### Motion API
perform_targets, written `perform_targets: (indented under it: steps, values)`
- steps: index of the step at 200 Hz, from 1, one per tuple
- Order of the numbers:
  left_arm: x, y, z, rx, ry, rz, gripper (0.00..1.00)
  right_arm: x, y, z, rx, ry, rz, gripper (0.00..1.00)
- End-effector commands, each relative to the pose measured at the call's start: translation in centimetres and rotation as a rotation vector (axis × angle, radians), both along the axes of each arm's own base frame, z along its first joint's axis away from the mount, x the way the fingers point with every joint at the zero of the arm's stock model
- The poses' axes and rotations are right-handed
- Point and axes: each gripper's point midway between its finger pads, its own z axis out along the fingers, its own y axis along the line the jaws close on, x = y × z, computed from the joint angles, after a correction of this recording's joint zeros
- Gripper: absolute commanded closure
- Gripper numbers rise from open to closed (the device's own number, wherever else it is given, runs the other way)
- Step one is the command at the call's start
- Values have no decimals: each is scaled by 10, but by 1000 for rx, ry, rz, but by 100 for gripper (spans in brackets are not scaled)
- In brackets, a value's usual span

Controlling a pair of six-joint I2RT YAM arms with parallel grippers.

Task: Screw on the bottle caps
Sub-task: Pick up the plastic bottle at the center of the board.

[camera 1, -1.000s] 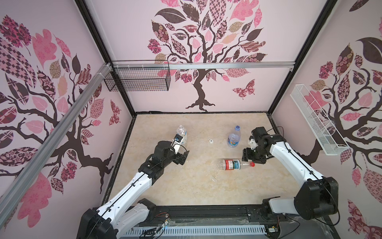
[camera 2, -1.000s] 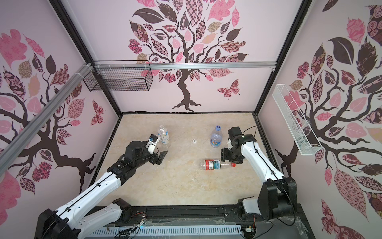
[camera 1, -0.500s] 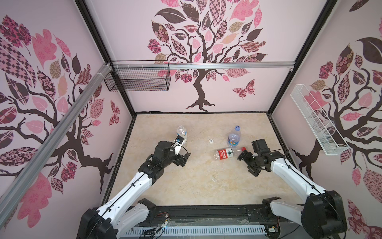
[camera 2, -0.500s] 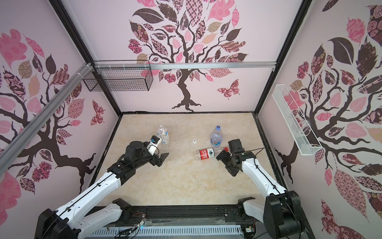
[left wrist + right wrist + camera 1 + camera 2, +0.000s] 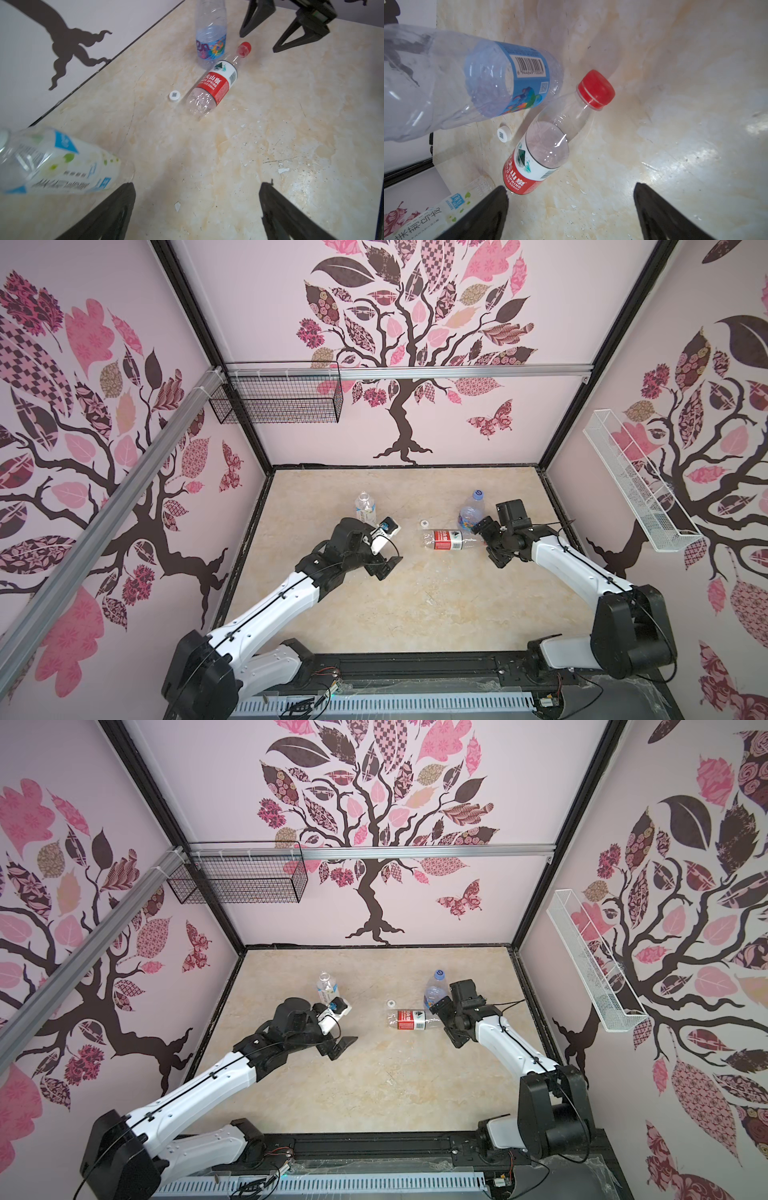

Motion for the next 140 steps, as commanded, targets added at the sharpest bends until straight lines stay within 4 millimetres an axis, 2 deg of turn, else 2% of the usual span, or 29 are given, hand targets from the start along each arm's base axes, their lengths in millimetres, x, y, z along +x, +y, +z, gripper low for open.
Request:
perform_targets:
  steps: [1, 33, 54, 72, 92, 140]
  values:
    - [7, -28, -12, 46, -18, -127, 2, -4, -4, 10, -38, -36, 25, 2]
    - [41, -68, -34, 86, -2, -226, 2, -20, -11, 14, -88, -68, 75, 2]
    - [52, -95, -49, 79, 23, -323, 2, -30, -16, 17, -126, -85, 109, 2]
    - [55, -112, -71, 99, 73, -406, 2, -39, -20, 18, -145, -98, 124, 3]
    - [60, -123, -91, 129, 129, -464, 2, -47, -21, 19, -150, -103, 144, 3]
    - [49, -134, -130, 208, 201, -553, 12, -55, -25, 22, -151, -113, 170, 3]
